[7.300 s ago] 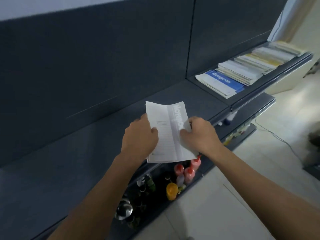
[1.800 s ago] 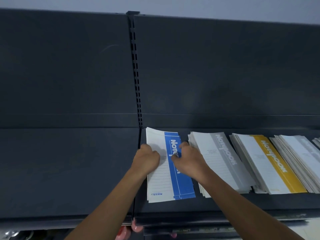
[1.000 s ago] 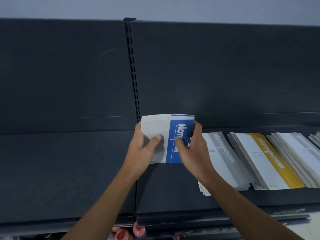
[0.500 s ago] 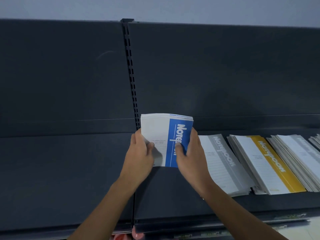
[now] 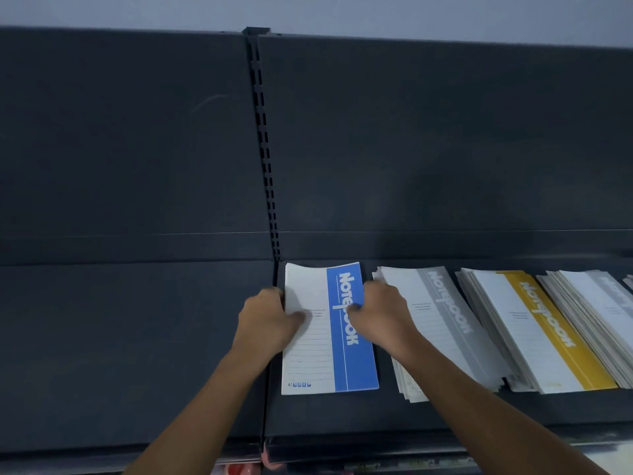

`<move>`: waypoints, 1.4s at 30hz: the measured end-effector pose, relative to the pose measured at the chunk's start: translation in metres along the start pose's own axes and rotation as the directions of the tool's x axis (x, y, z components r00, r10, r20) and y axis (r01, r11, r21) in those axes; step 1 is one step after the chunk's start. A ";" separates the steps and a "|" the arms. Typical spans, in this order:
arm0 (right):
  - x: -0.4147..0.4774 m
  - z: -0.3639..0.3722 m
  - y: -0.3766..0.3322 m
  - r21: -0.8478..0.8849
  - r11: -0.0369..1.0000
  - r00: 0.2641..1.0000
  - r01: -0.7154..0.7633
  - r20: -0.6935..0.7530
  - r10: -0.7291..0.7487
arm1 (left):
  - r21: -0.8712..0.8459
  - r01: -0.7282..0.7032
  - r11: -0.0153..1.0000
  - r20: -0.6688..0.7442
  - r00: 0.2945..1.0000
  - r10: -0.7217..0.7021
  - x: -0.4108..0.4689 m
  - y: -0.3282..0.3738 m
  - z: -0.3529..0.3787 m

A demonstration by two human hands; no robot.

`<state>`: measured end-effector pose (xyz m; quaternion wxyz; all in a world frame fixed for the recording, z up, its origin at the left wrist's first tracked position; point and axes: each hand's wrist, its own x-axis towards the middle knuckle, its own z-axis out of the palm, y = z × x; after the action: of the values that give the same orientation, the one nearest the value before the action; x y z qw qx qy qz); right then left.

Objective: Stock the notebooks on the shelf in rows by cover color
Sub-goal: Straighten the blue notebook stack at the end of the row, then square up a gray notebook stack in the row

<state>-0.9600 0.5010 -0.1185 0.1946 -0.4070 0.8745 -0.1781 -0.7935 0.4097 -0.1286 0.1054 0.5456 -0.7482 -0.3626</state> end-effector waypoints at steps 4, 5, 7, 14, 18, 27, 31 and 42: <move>0.002 0.007 0.001 -0.026 1.000 0.999 0.008 0.036 -0.007 | 0.080 0.026 0.996 0.022 0.999 -0.028 0.002 -0.004 0.004; 0.003 0.008 0.002 -0.042 0.999 0.999 0.014 0.046 -0.012 | 0.102 0.026 0.994 0.026 0.999 -0.028 0.003 -0.004 0.004; 0.005 0.010 0.002 -0.066 0.997 0.998 0.028 0.062 -0.024 | 0.150 0.029 0.988 0.039 0.999 -0.035 0.004 -0.004 0.005; 0.008 0.012 0.007 -0.066 0.996 0.997 0.063 0.048 -0.060 | 0.352 -0.004 0.936 0.034 0.999 -0.009 0.002 -0.002 0.006; 0.006 0.008 0.002 -0.112 0.987 0.993 0.115 0.000 -0.116 | 0.450 -0.015 0.893 -0.032 0.999 0.033 -0.002 0.008 0.003; 0.006 -0.079 0.072 0.077 0.997 0.971 0.012 -0.239 0.006 | 0.085 -0.246 0.966 -0.068 0.965 0.252 -0.016 0.081 0.052; 0.011 -0.090 0.120 -0.046 0.998 0.996 -0.037 -0.086 0.033 | 0.100 -0.265 0.959 0.027 0.964 0.263 -0.029 0.111 0.098; 0.011 -0.079 0.144 -0.068 0.996 0.998 0.063 0.015 -0.062 | 0.243 0.002 0.970 -0.083 0.996 0.019 -0.045 0.152 0.142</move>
<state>-1.0974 0.5919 -0.1204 0.1807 -0.4416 0.8657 -0.1514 -0.9671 0.5322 -0.1197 0.0712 0.5660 -0.7841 -0.2446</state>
